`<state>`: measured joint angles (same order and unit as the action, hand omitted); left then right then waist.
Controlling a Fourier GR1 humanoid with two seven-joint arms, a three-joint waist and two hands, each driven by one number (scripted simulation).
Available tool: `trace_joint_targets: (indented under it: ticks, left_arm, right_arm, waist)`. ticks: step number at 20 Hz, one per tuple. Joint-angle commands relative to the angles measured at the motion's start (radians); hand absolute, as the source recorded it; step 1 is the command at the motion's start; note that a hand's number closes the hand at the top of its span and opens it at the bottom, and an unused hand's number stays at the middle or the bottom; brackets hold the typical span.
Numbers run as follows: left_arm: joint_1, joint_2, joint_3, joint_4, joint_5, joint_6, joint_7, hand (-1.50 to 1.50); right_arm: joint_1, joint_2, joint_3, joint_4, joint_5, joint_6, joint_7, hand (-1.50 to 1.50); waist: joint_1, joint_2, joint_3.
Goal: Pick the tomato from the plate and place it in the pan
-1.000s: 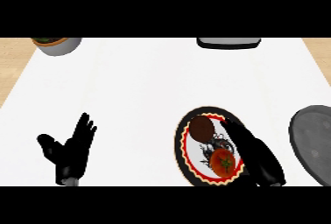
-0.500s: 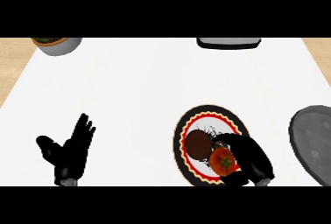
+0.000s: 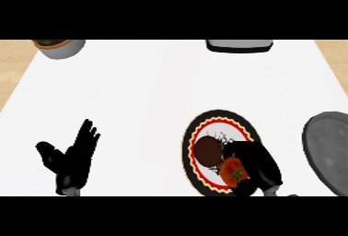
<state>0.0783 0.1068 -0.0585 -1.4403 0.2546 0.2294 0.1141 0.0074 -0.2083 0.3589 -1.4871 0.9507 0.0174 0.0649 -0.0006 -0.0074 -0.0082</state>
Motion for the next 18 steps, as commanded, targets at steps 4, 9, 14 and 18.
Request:
trace_joint_targets:
  ticks: [4, 9, 14, 18]
  left_arm:
    - [0.056, -0.011, -0.020, -0.070, -0.026, 0.016, 0.018, 0.00]
    - [-0.011, -0.012, 0.004, -0.012, -0.019, 0.019, 0.021, 0.00]
    - [-0.014, -0.005, 0.009, -0.010, -0.018, 0.010, 0.032, 0.00]
    - [0.021, -0.010, 0.003, -0.021, -0.027, 0.015, 0.012, 0.00]
  right_arm:
    - [0.012, 0.108, 0.015, 0.029, 0.119, -0.011, 0.224, 1.50]
    - [0.002, 0.203, -0.020, -0.044, 0.223, 0.040, 0.604, 1.50]
    - [-0.031, 0.204, 0.084, -0.165, 0.466, -0.038, 0.748, 1.50]
    - [-0.035, 0.190, 0.106, -0.360, 0.620, -0.062, 0.858, 1.50]
  waist:
    - [0.005, 0.006, 0.008]
    - [-0.008, 0.006, 0.006]
    - [-0.006, 0.004, 0.007]
    - [-0.016, -0.002, 0.006]
